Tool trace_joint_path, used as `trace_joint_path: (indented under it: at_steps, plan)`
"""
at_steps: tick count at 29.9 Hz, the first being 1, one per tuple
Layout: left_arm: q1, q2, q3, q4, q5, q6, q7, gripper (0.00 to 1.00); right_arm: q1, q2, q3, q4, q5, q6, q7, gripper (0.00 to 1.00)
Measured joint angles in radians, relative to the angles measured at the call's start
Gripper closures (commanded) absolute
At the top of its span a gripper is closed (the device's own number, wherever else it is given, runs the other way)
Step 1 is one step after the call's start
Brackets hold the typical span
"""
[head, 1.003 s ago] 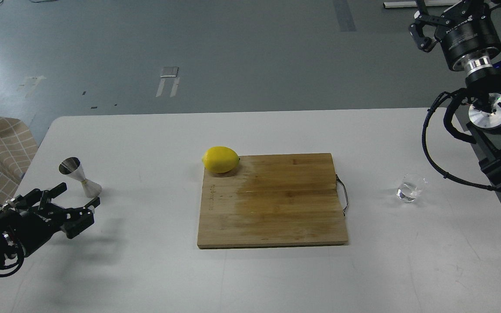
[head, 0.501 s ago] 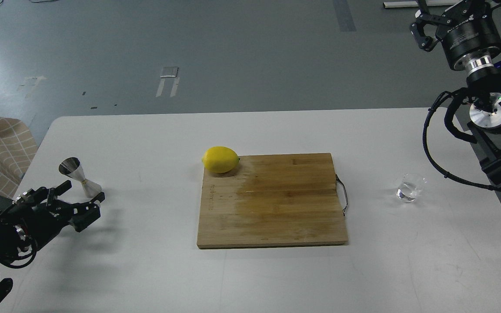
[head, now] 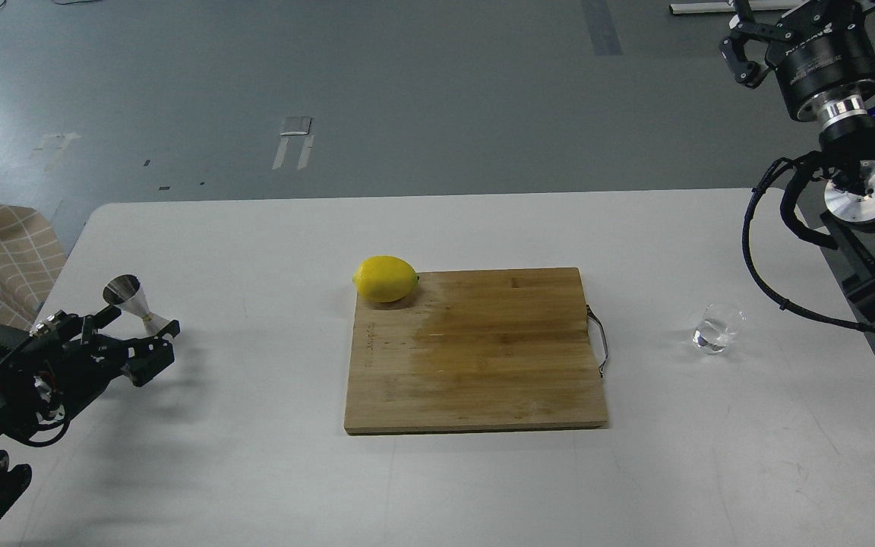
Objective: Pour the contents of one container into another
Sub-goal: 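Close the left gripper around the metal jigger, then lift the jigger with the left gripper and carry it onto the cutting board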
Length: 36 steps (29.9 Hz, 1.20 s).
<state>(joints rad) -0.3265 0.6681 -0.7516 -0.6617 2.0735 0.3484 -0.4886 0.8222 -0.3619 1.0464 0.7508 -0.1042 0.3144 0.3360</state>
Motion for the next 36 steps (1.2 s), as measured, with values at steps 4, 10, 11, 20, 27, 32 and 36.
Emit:
trace_joint_path:
  at_steps: [4, 10, 11, 20, 27, 32, 36]
  plan:
    - [-0.006, -0.018, 0.000, 0.012, -0.002, 0.000, 0.000, 0.17, -0.002, -0.001, -0.001, 0.001, 0.000, 0.000, 0.000, 0.00]
    - [-0.028, -0.039, 0.000, 0.043, -0.007, 0.001, 0.000, 0.28, -0.003, -0.001, -0.001, 0.001, 0.000, 0.000, 0.000, 0.00]
    - [-0.031, -0.040, 0.000, 0.047, -0.007, 0.001, 0.000, 0.35, -0.003, -0.001, 0.000, 0.001, 0.001, 0.000, 0.000, 0.00]
    - [-0.036, -0.043, 0.025, 0.057, -0.007, 0.001, 0.000, 1.00, -0.003, -0.001, 0.000, 0.002, 0.001, 0.000, 0.000, 0.00]
    - [-0.036, -0.035, 0.052, 0.057, -0.008, 0.007, 0.000, 1.00, -0.007, 0.000, 0.000, 0.002, 0.000, 0.000, 0.000, 0.00]
    - [-0.038, -0.035, 0.052, 0.057, -0.008, 0.019, 0.000, 1.00, -0.008, 0.000, 0.000, 0.002, 0.001, 0.000, 0.000, 0.00]
    - [-0.059, -0.034, 0.052, 0.047, -0.005, 0.032, 0.000, 1.00, -0.008, 0.000, 0.002, 0.003, 0.001, 0.000, 0.000, 0.00]
